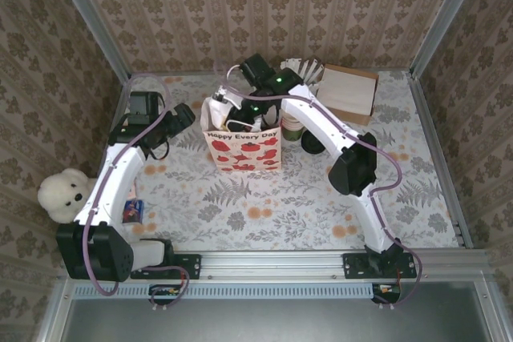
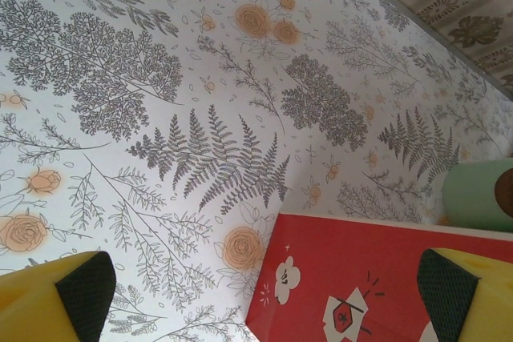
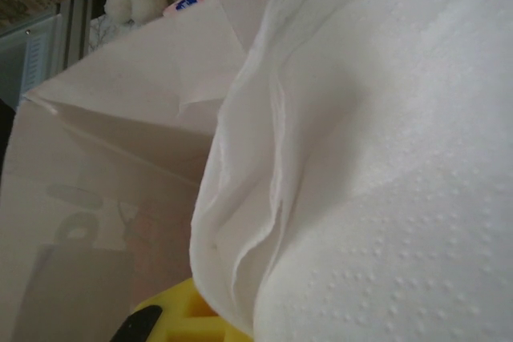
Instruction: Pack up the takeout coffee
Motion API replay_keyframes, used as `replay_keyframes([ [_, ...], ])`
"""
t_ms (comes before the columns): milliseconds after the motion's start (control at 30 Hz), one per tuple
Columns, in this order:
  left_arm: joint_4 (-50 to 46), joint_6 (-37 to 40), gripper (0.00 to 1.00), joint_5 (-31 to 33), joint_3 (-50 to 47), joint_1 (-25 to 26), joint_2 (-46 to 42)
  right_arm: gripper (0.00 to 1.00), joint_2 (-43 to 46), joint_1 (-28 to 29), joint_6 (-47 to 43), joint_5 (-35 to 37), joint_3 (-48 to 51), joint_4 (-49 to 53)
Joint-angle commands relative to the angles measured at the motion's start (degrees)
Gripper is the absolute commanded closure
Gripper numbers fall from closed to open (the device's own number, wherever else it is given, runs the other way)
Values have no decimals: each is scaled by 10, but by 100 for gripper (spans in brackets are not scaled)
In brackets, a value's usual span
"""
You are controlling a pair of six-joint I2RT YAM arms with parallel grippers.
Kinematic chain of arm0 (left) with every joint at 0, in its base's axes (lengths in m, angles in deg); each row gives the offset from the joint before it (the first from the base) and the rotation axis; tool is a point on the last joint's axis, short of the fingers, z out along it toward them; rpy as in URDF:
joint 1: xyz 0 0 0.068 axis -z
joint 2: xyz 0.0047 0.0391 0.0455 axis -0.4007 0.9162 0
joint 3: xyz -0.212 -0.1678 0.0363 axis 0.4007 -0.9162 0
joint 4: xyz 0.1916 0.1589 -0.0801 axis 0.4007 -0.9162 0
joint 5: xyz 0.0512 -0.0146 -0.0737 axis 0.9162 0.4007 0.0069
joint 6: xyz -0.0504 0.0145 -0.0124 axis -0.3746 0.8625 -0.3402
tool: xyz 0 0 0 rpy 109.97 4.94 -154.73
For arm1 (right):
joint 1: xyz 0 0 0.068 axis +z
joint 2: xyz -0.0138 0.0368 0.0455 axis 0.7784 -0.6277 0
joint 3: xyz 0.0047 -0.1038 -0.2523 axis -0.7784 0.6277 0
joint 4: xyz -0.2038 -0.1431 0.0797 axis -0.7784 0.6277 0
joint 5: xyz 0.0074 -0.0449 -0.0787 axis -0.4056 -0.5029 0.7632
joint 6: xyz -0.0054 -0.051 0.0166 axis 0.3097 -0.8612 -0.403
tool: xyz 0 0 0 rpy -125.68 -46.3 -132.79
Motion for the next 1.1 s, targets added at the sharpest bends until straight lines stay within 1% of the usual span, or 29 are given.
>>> replay_keyframes([
  [0, 8, -14, 0, -12, -9, -1, -3, 90, -14, 7, -19, 28, -22, 23],
  [100, 7, -13, 0, -12, -10, -1, -3, 86, -11, 7, -26, 33, -25, 27],
  [167, 7, -12, 0, -12, -9, -2, -3, 80, -5, 7, -31, 38, -27, 30],
  [267, 9, -11, 0, -13, -9, -2, -3, 66, 11, 8, -33, 46, -27, 31],
  [300, 10, -11, 0, -13, -9, -1, -3, 60, 17, 8, -34, 47, -27, 32],
  [367, 10, -11, 0, -14, -10, -2, -3, 56, 30, 8, -33, 46, -26, 32],
  [467, 11, -11, 0, -15, -11, -1, -1, 51, 48, 8, -33, 49, -18, 27],
  [633, 11, -8, 0, -17, -12, -1, -1, 45, 78, 8, -25, 61, 12, 5],
  [700, 11, -7, 0, -16, -12, -1, -1, 45, 88, 8, -18, 64, 23, -8],
  [733, 11, -7, 0, -16, -12, -1, -2, 47, 94, 8, -14, 69, 31, -18],
  [767, 12, -7, 0, -16, -12, -2, -2, 52, 99, 8, -11, 78, 42, -30],
  [800, 13, -7, 0, -17, -12, -1, -1, 61, 102, 8, -9, 84, 50, -38],
  [833, 13, -6, 0, -18, -12, -1, -1, 71, 103, 8, -7, 91, 57, -43],
  [900, 14, -8, 0, -21, -13, -1, -1, 83, 98, 9, -5, 96, 58, -40],
  [967, 14, -8, 0, -24, -13, -1, -1, 90, 90, 12, -5, 110, 58, -35],
  [1067, 14, -8, 0, -32, -12, -2, -1, 94, 75, 16, -8, 134, 58, -27],
])
